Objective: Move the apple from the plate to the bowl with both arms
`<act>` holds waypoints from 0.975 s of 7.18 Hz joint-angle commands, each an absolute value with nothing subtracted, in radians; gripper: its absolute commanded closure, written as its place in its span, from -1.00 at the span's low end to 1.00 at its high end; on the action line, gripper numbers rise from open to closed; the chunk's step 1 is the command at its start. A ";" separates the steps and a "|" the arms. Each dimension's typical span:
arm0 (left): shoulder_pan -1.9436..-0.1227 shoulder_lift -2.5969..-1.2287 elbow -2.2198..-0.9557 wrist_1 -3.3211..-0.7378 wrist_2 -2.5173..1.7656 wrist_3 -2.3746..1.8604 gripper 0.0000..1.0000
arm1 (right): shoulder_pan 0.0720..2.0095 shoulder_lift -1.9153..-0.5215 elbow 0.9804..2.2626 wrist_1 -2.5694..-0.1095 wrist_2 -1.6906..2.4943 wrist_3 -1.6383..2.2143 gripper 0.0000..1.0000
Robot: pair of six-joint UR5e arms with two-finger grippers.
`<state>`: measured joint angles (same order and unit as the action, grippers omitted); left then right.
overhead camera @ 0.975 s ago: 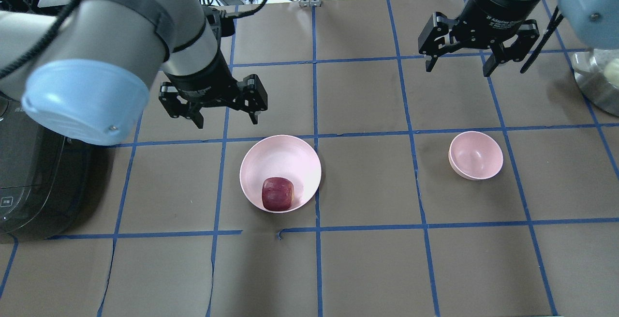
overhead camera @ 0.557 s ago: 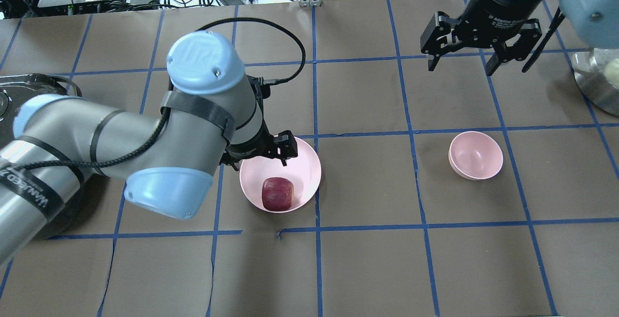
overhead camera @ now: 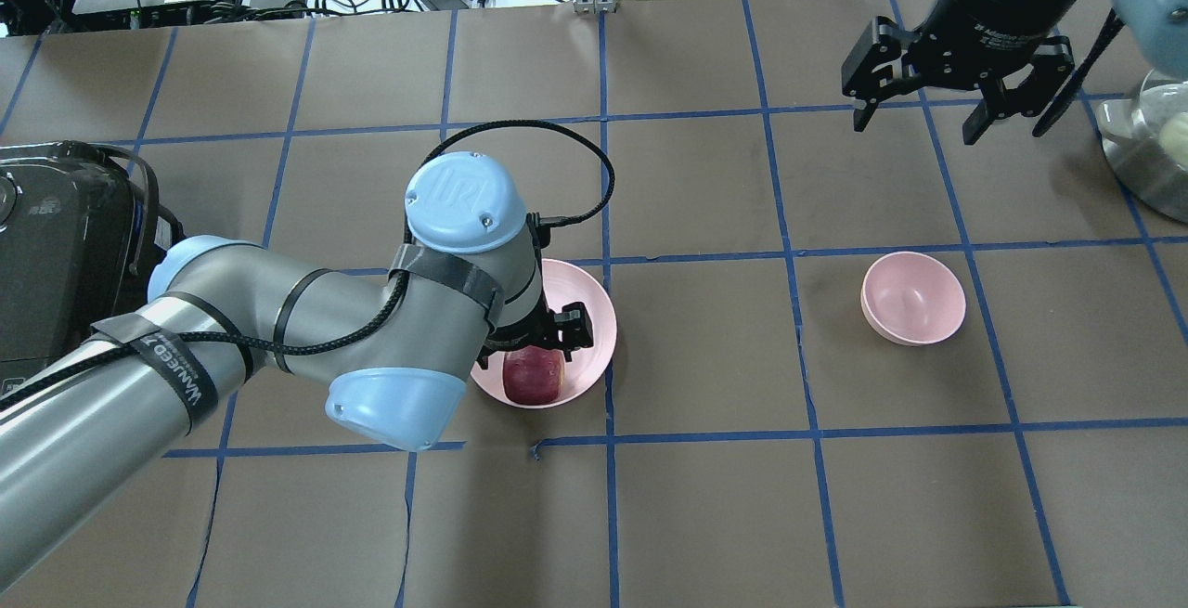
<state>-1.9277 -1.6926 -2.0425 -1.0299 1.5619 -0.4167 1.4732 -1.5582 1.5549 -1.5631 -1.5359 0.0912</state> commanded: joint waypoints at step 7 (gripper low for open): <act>-1.930 -1.822 -2.086 -0.876 1.575 -0.356 0.08 | 1.201 -1.413 1.852 -1.845 -1.543 -0.354 -1.00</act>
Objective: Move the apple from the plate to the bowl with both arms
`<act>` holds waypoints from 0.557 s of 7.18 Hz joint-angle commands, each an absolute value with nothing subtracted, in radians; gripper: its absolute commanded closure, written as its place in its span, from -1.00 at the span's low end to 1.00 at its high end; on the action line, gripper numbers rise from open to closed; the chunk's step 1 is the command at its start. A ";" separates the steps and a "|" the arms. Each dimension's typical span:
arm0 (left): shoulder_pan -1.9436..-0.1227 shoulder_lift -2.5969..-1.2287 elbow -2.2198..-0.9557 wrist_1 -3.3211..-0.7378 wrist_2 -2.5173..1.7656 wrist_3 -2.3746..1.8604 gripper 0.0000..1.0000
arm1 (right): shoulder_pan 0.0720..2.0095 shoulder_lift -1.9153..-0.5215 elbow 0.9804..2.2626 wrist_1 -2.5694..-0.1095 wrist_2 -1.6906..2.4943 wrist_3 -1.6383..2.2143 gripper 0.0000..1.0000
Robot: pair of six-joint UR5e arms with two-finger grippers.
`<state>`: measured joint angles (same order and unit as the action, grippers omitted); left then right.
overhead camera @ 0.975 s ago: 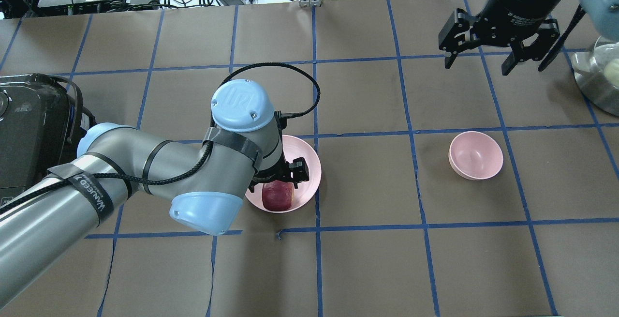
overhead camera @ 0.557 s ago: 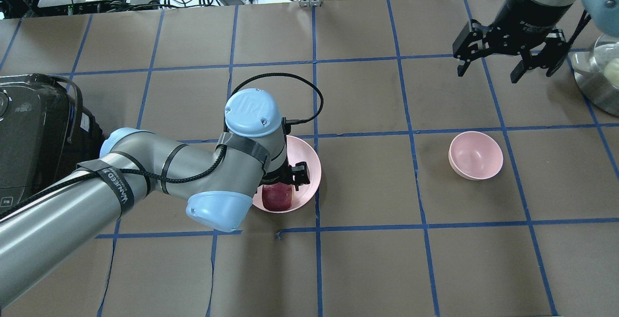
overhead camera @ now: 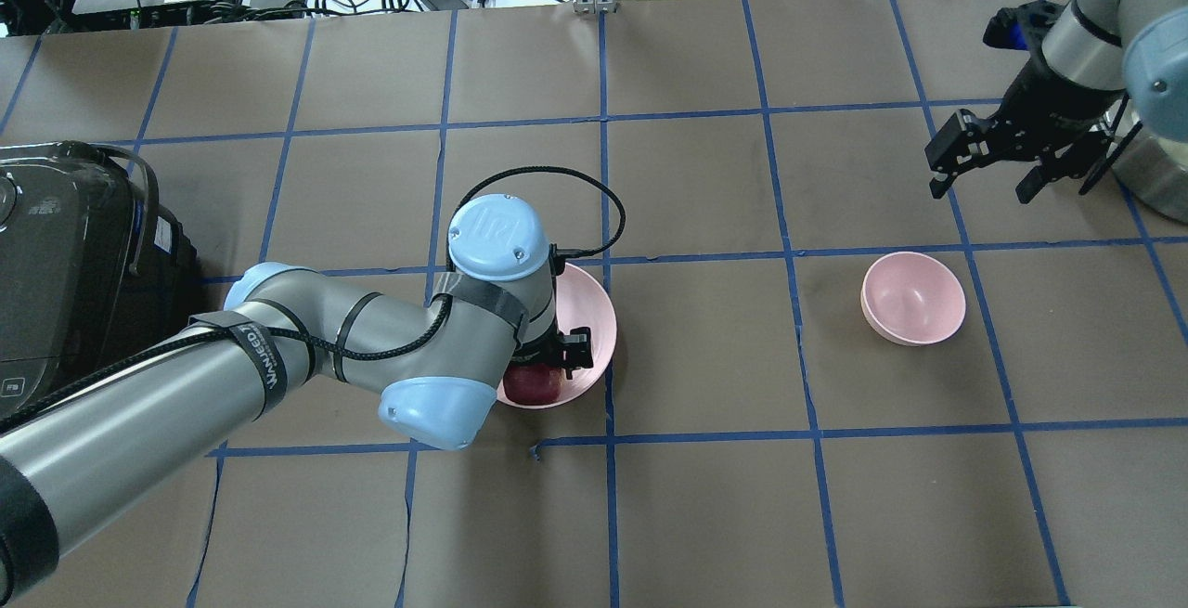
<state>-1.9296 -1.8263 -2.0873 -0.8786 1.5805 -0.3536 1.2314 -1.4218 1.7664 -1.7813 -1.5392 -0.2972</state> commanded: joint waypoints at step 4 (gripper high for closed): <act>-1.918 -1.783 -1.920 -1.025 1.571 -0.368 0.58 | 1.186 -1.298 1.986 -2.040 -1.562 -0.348 -1.00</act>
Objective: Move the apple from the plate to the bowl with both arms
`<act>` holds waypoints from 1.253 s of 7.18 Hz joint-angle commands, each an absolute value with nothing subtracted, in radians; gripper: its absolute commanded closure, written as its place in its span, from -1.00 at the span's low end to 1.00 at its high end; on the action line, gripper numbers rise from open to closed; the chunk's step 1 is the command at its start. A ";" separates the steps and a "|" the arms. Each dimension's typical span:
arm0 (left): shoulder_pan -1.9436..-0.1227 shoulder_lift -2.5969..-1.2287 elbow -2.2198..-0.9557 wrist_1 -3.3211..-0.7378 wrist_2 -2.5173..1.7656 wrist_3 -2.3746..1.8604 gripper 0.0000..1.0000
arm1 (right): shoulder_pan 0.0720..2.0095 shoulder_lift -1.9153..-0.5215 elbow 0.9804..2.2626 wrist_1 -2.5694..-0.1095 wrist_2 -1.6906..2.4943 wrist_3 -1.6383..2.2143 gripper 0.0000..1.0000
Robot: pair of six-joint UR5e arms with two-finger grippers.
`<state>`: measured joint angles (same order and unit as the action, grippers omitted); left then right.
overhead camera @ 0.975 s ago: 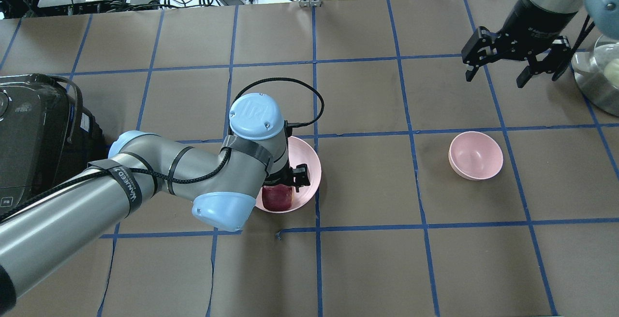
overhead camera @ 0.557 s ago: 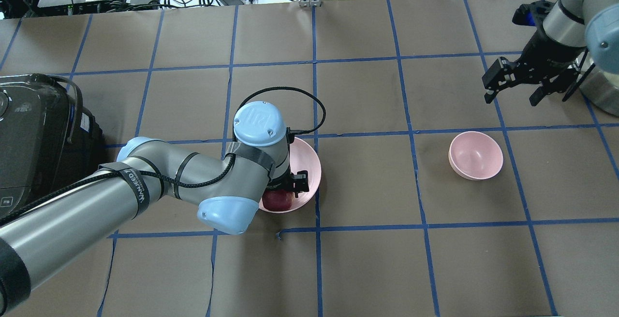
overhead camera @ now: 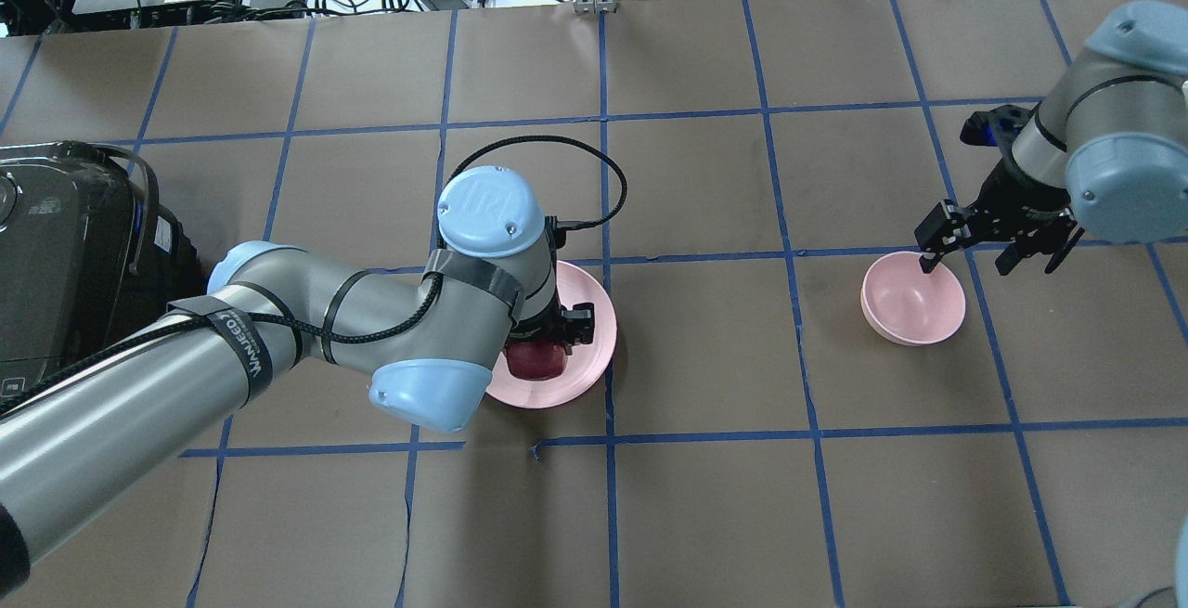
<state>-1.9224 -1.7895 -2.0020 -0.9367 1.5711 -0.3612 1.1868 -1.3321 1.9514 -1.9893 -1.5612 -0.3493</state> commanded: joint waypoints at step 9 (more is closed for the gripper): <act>-1.838 -1.756 -1.632 -1.371 1.519 -0.371 1.00 | 1.198 -1.327 1.871 -1.869 -1.504 -0.328 1.00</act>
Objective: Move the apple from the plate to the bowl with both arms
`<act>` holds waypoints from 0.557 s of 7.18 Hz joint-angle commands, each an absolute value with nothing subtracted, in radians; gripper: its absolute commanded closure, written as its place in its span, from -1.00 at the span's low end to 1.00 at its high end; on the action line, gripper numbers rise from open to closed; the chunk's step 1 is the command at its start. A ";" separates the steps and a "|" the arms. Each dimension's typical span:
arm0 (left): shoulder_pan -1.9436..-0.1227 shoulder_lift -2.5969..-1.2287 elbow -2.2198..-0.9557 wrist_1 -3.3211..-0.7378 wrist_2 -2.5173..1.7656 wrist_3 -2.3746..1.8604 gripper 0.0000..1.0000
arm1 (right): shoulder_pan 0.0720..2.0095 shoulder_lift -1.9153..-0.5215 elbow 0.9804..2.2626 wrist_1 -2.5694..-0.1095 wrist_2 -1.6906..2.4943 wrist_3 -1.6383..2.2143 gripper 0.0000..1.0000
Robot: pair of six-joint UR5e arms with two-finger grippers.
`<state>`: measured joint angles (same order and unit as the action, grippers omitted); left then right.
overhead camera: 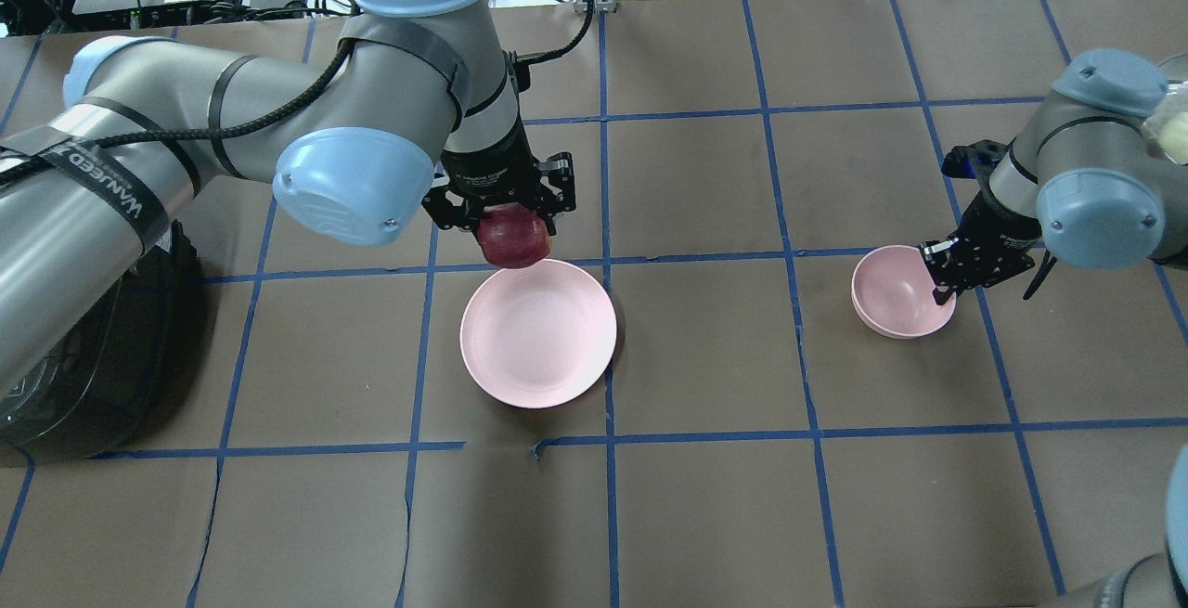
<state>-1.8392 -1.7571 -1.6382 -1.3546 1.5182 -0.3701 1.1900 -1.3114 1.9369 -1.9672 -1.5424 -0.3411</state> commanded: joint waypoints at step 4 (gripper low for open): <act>-1.838 -1.756 -1.632 -1.370 1.519 -0.393 1.00 | 1.464 -1.313 1.842 -1.932 -1.391 -0.076 1.00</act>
